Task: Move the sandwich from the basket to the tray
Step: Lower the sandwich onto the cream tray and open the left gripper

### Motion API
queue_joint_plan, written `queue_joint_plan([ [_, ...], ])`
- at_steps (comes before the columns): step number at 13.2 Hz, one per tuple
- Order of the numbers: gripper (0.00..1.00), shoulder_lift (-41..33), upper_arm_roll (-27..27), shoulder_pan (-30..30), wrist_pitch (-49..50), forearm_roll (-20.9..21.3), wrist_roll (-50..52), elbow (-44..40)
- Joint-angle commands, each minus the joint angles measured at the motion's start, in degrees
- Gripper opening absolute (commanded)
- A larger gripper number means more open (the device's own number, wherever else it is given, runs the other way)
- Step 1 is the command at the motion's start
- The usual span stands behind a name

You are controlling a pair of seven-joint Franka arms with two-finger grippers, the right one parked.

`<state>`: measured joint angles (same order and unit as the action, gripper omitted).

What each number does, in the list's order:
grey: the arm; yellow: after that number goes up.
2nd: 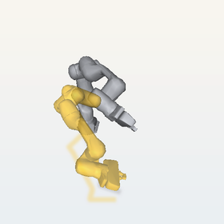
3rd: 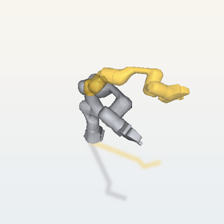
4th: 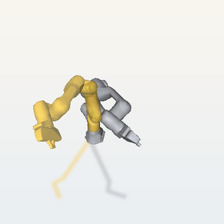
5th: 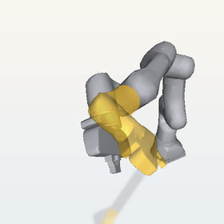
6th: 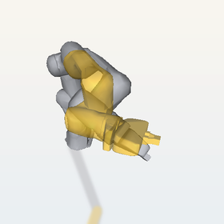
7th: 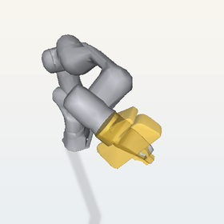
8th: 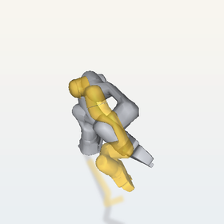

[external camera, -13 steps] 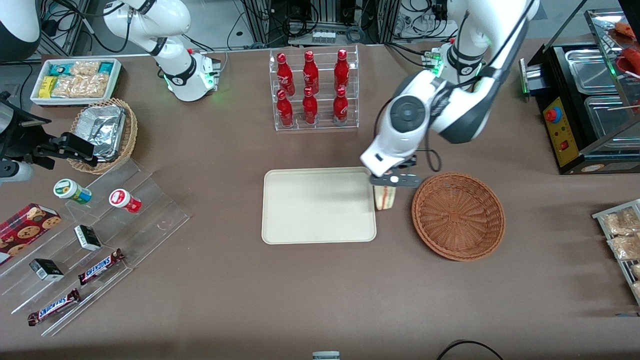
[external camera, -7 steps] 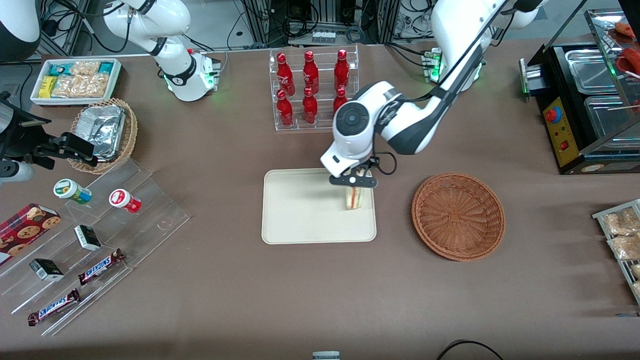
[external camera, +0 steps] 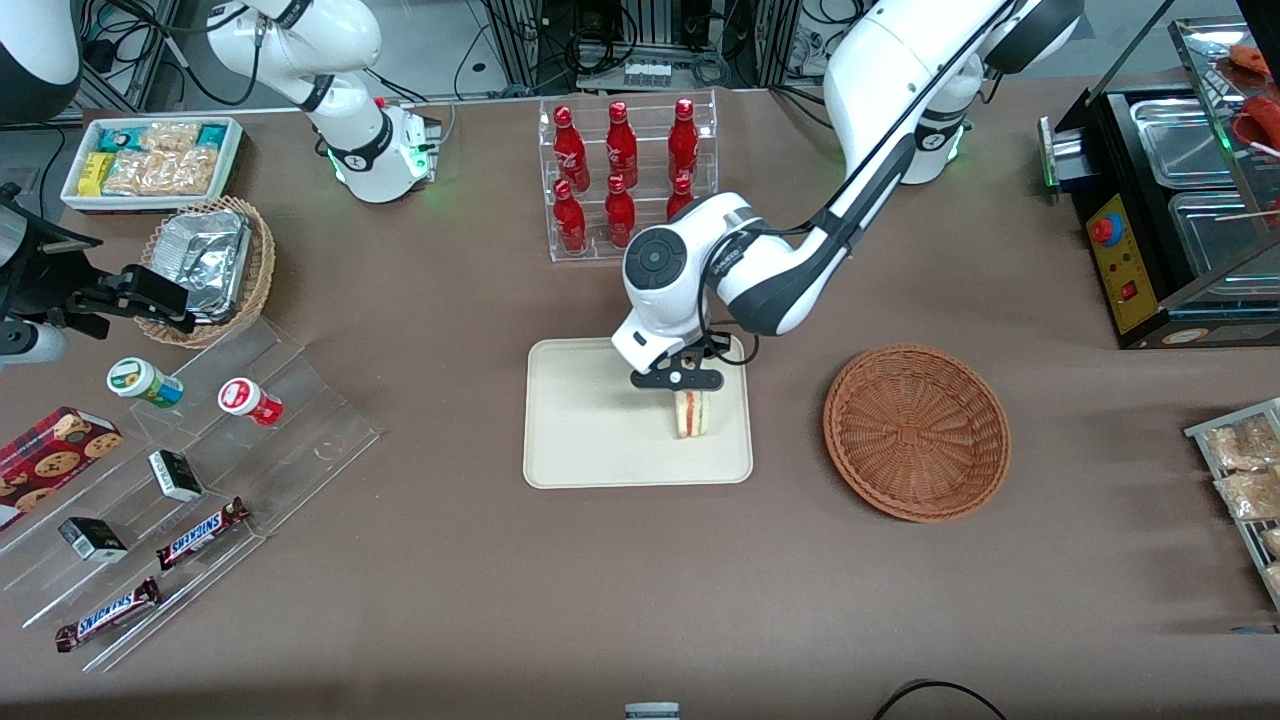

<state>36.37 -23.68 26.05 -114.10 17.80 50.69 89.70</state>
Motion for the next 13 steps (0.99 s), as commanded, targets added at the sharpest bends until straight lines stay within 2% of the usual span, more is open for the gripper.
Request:
queue_joint_plan([
  [1, 0.00, 1.4, 0.6, 1.5, 0.8, 1.4, 1.3, -3.1],
  [4, 0.00, 2.6, 0.6, 1.6, 0.8, 4.1, 2.9, -3.3],
  [10, 0.00, 3.3, 0.7, 1.7, 0.7, 4.1, 2.9, -3.7],
  [11, 0.26, 4.0, 0.6, 1.7, 0.7, 4.1, 3.1, -4.6],
  [12, 0.39, 4.6, 0.6, 1.9, 0.7, 4.1, 3.9, -5.2],
  [13, 0.57, 4.8, 0.6, 2.2, 0.7, 4.1, 4.7, -5.6],
])
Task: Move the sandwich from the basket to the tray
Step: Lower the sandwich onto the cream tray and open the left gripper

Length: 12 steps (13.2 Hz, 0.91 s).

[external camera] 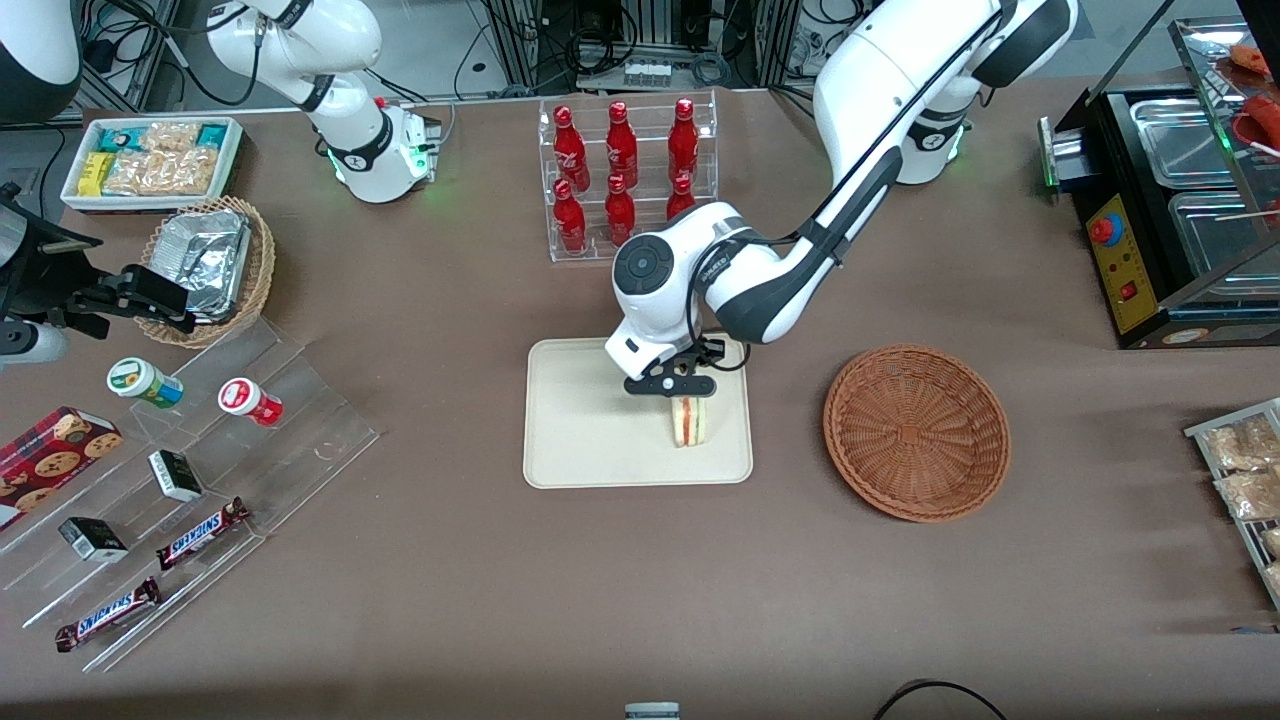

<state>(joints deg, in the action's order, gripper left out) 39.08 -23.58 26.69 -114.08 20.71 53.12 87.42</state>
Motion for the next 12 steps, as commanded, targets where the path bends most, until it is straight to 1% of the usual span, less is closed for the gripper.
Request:
queue_joint_plan([
  [1, 1.00, 2.1, 0.6, 1.5, 0.7, 1.2, 2.5, -3.3],
  [6, 1.00, 1.7, 0.6, 1.5, 0.8, 0.7, 5.7, -5.6],
  [9, 1.00, 1.2, 0.6, 0.7, 1.2, 0.5, 5.6, -6.2],
  [12, 1.00, -1.2, 0.5, -1.5, 1.4, -2.9, 5.3, -6.3],
])
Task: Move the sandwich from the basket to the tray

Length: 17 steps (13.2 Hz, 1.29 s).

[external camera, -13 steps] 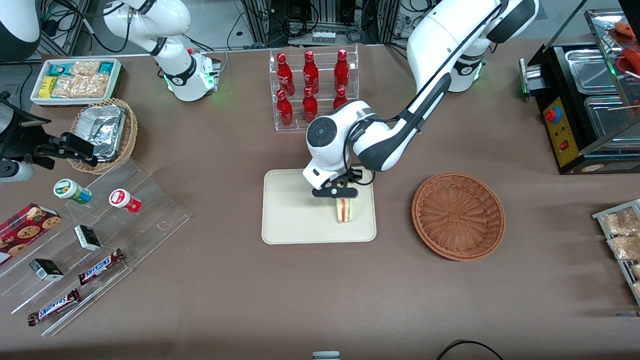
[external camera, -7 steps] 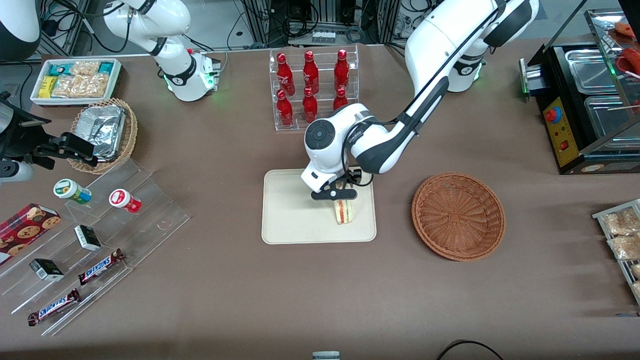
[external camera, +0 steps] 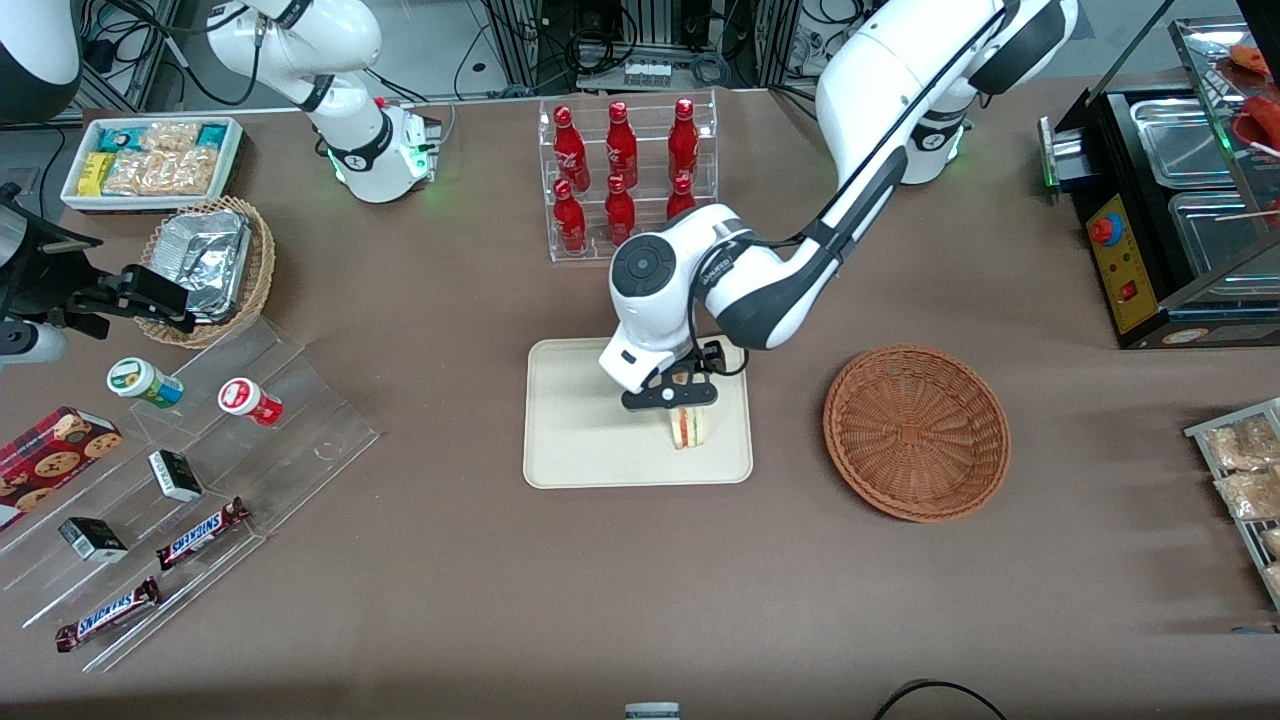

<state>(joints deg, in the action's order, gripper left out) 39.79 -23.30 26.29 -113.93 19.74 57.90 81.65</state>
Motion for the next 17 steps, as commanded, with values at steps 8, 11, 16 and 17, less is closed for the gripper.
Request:
queue_joint_plan([
  [8, 1.00, -8.0, -0.2, -12.0, 3.4, -5.2, -0.9, -0.4],
  [11, 1.00, -10.8, 0.0, -17.9, 8.4, -10.4, -8.4, -0.7],
  [16, 1.00, -14.7, 0.1, -24.9, 16.7, -11.7, -17.3, -0.4],
  [17, 1.00, -16.0, 0.2, -25.7, 18.2, -12.4, -18.9, -0.4],
])
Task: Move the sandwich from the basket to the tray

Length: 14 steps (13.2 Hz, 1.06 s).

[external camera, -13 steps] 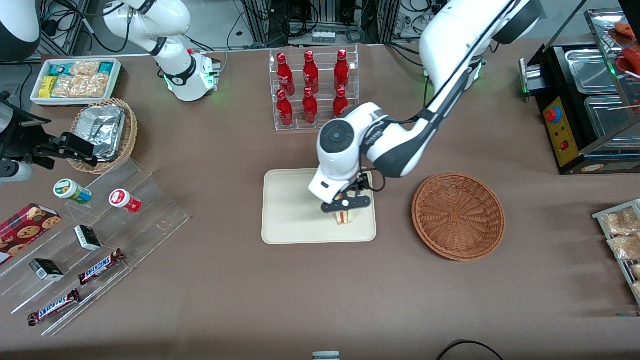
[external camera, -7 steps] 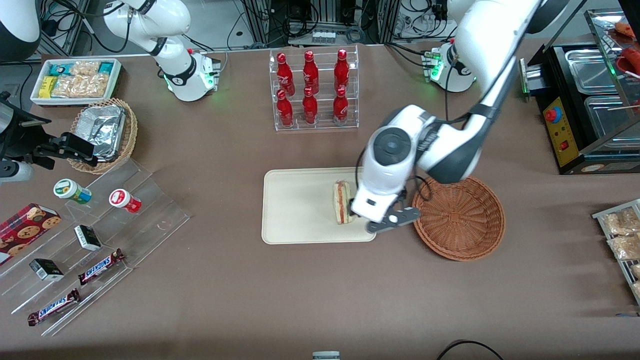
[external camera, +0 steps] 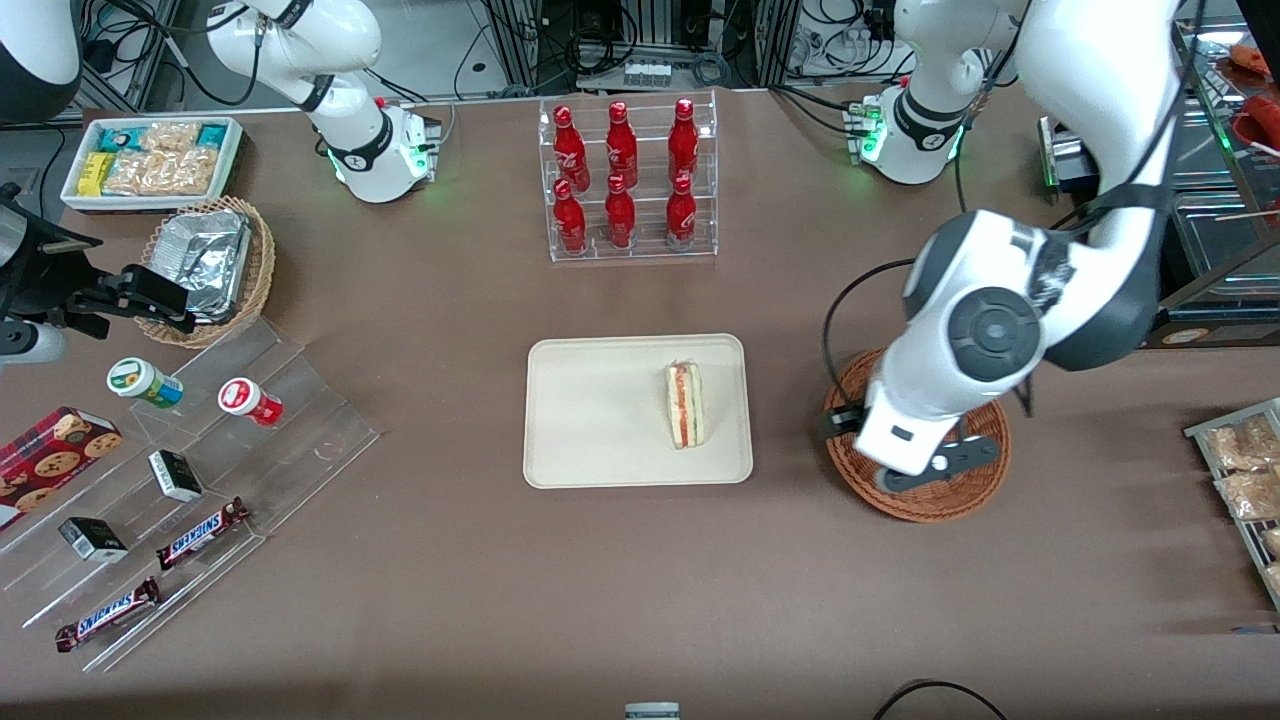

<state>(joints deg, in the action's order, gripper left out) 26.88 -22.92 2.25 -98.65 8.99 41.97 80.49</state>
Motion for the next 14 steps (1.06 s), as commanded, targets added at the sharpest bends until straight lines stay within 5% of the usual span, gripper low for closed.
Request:
queue_joint_plan([
  [1, 1.00, -4.3, -0.1, -2.4, 4.4, -2.3, -3.7, 0.7],
  [7, 1.00, -16.3, -1.0, -10.1, 7.1, -4.6, -11.5, 9.1],
  [14, 1.00, -23.7, 2.0, -8.2, 8.1, -7.1, -12.2, 12.2],
])
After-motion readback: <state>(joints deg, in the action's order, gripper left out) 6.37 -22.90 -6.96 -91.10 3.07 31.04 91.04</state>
